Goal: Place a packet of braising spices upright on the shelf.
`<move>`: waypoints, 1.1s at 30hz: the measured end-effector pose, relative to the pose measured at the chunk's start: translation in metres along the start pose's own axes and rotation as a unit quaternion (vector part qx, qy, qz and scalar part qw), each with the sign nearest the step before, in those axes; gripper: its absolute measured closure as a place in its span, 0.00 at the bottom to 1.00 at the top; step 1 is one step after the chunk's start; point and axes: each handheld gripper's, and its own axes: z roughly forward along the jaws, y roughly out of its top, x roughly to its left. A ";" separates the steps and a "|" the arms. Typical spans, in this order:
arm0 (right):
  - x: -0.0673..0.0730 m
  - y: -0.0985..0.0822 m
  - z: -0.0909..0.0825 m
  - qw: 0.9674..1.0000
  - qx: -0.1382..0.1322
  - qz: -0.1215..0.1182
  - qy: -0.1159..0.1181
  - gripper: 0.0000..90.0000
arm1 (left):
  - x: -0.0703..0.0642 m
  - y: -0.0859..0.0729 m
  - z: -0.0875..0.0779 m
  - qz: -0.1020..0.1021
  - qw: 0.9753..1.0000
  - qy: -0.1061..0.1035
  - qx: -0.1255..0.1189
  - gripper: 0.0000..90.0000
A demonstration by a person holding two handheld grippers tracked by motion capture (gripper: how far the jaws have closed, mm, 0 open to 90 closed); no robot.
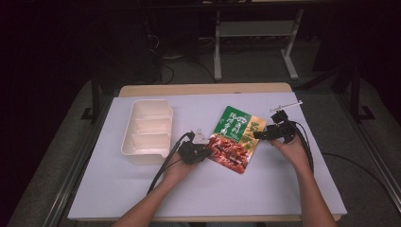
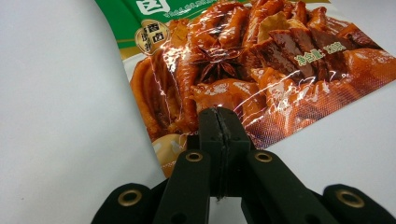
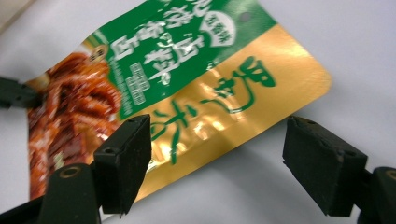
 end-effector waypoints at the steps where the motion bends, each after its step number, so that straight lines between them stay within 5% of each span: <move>1: -0.003 0.000 0.003 1.000 0.002 0.004 -0.003 0.26 | 0.000 0.000 0.000 0.001 1.000 -0.001 -0.001 0.99; 7: -0.009 0.000 0.016 1.000 0.005 0.029 0.001 0.27 | -0.001 0.000 0.000 0.007 1.000 0.004 0.000 0.99; 17: -0.004 0.001 0.017 0.999 0.004 0.026 0.030 0.44 | -0.001 0.000 0.000 0.006 1.000 0.004 0.000 0.99; 21: 0.004 0.004 0.007 0.998 -0.027 0.013 0.046 0.67 | -0.002 0.000 0.000 0.009 1.000 0.006 0.001 0.99; 26: 0.009 0.003 0.009 0.999 -0.014 0.008 0.039 0.94 | -0.002 0.000 0.000 0.009 1.000 0.006 0.000 0.99; 33: 0.012 0.005 0.009 0.998 -0.024 0.004 0.058 0.96 | -0.002 0.000 0.000 0.011 1.000 0.005 0.000 0.99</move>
